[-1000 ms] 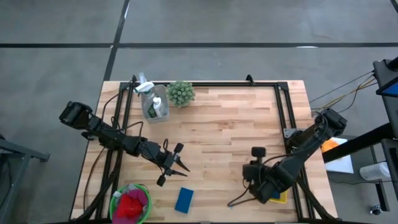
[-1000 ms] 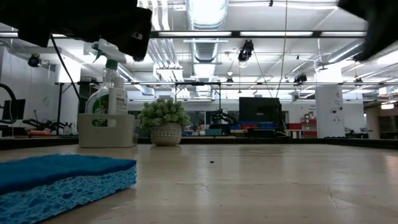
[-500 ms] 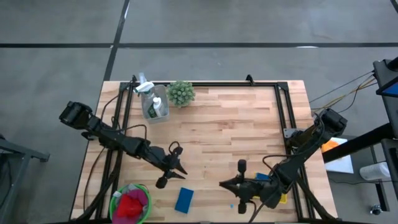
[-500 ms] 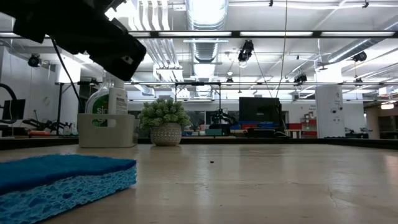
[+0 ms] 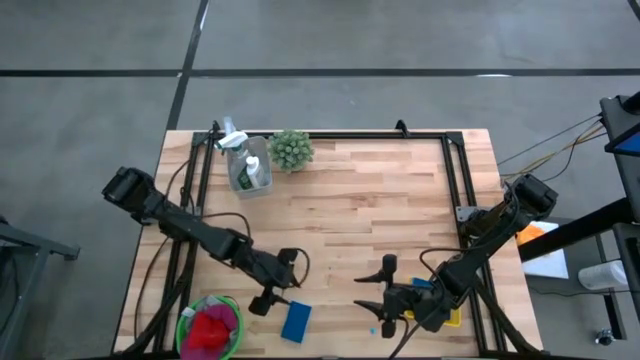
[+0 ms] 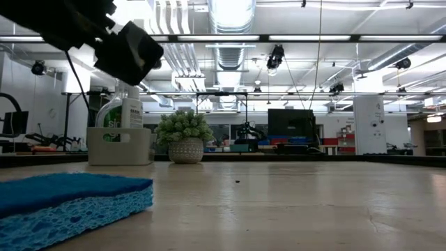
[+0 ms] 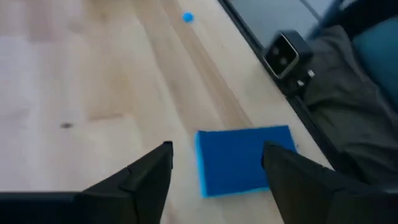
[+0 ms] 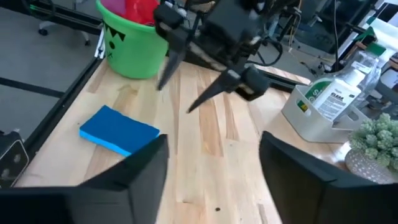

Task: Pick & Place Kitchen Items
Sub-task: Put the blue sponge into the yellow bin

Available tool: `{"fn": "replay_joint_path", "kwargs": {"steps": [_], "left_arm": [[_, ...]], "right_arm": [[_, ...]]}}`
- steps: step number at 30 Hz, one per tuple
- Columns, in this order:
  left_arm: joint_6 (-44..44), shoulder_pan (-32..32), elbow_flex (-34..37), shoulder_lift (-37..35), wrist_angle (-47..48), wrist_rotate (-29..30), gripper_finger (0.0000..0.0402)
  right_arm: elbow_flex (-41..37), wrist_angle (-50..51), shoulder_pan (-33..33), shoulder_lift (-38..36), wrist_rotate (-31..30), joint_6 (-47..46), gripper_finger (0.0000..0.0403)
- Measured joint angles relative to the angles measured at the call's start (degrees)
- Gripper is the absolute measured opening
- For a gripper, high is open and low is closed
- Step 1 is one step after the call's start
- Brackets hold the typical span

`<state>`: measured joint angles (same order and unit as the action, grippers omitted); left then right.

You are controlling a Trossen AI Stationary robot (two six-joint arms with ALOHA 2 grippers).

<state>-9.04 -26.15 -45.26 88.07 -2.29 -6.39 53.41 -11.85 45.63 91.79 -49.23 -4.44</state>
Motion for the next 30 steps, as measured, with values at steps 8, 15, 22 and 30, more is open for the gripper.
{"fn": "replay_joint_path", "kwargs": {"steps": [8,15,22,30], "left_arm": [[0.0,0.1,-6.8,11.1,8.3,-1.1,0.0261],[1.7,0.2,-12.2,17.7,13.5,-5.3,0.0261],[1.7,0.5,-13.3,20.2,13.0,-8.7,0.0255],[1.5,1.3,-13.5,20.9,12.7,-6.7,0.0171]], "right_arm": [[-0.1,0.9,0.2,0.0,0.0,-1.8,0.0293],[-0.2,1.5,0.2,0.0,0.0,-2.3,0.0295],[-0.2,1.6,0.2,0.0,0.0,-2.7,0.0295],[-0.2,1.7,0.2,0.0,0.1,-2.7,0.0295]]}}
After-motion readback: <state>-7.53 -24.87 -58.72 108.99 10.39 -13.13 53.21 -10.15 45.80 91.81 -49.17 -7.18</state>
